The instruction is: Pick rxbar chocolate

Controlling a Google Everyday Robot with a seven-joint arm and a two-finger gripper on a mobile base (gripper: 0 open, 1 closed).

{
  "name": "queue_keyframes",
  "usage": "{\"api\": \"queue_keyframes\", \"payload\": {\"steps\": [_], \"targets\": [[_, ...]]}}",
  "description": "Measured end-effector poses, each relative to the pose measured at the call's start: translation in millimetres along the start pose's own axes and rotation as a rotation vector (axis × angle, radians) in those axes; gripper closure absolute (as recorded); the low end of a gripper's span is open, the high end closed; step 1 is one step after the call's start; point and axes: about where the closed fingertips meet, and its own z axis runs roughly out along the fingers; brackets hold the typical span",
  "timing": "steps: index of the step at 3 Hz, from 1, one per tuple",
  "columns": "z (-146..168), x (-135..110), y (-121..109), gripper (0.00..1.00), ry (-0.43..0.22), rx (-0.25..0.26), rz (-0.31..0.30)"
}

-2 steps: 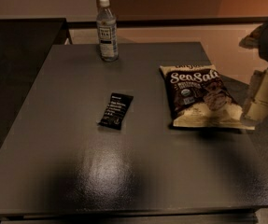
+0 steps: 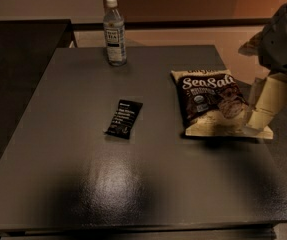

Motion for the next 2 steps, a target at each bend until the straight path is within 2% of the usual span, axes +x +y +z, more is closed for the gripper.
{"api": "queue_keyframes", "payload": {"steps": [2], "targets": [[60.6, -59.4, -3.8, 0.00, -0.130, -0.092, -0.084]]}}
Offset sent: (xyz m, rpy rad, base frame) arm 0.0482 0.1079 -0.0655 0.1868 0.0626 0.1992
